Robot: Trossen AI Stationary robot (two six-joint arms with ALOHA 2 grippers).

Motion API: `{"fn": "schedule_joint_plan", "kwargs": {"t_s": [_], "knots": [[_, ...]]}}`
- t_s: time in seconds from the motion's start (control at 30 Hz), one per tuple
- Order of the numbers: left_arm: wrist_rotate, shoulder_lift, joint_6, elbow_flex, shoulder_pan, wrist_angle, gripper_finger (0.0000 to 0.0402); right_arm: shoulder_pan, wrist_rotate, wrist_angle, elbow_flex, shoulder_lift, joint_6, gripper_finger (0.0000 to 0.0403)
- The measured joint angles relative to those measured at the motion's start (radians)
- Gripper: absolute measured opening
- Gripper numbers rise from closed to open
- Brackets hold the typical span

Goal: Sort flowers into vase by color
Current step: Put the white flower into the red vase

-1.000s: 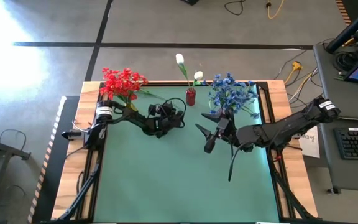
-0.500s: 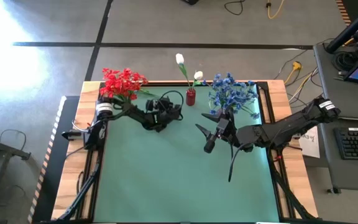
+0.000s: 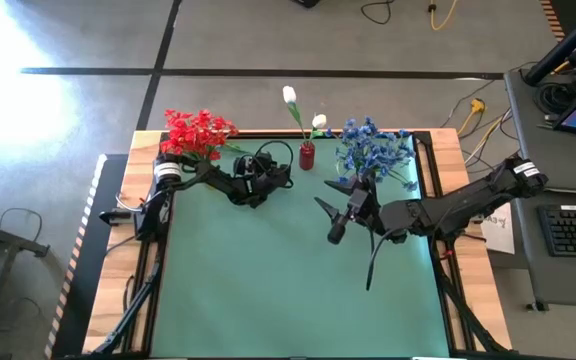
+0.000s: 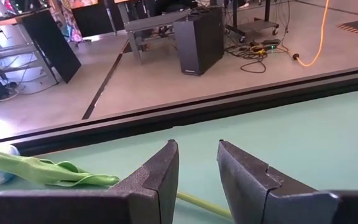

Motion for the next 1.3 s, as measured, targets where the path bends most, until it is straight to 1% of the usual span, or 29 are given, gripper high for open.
{"fn": "schedule_joint_plan", "kwargs": {"t_s": [0.37,0.53,0.63,0.73,0.9,0.97,1.07,1.2,1.3], "knots": [[0.004,0.000,-0.014,0.001,0.010,0.000,0.0100,0.000,0.000,-0.002,0.000,0.000,0.002,0.0215],[0.078,0.000,-0.010,0.000,0.028,-0.001,0.0100,0.000,0.000,-0.003,0.000,0.000,0.002,0.0215],[0.082,0.000,0.001,0.000,0.028,-0.004,0.0100,0.000,0.000,-0.003,0.000,0.000,0.001,0.0215],[0.097,0.000,-0.017,0.001,0.028,-0.048,0.0100,0.000,0.000,-0.003,0.000,0.000,0.001,0.0215],[0.214,0.000,-0.092,0.002,0.042,-0.145,0.0100,0.000,-0.001,-0.004,0.000,0.000,0.001,0.0215],[0.217,0.002,-0.122,0.002,0.045,-0.155,0.0100,0.000,-0.001,-0.004,0.000,0.000,0.001,0.0215],[0.194,0.007,-0.125,0.002,0.045,-0.157,0.0100,0.000,-0.001,-0.004,0.000,0.000,0.001,0.0215],[0.214,0.007,-0.113,0.010,0.045,-0.164,0.0100,0.000,-0.001,-0.007,0.000,0.000,0.001,0.0215],[0.232,0.007,-0.119,0.032,0.045,-0.234,0.0100,0.000,-0.001,-0.007,0.000,0.000,0.002,0.0215]]}}
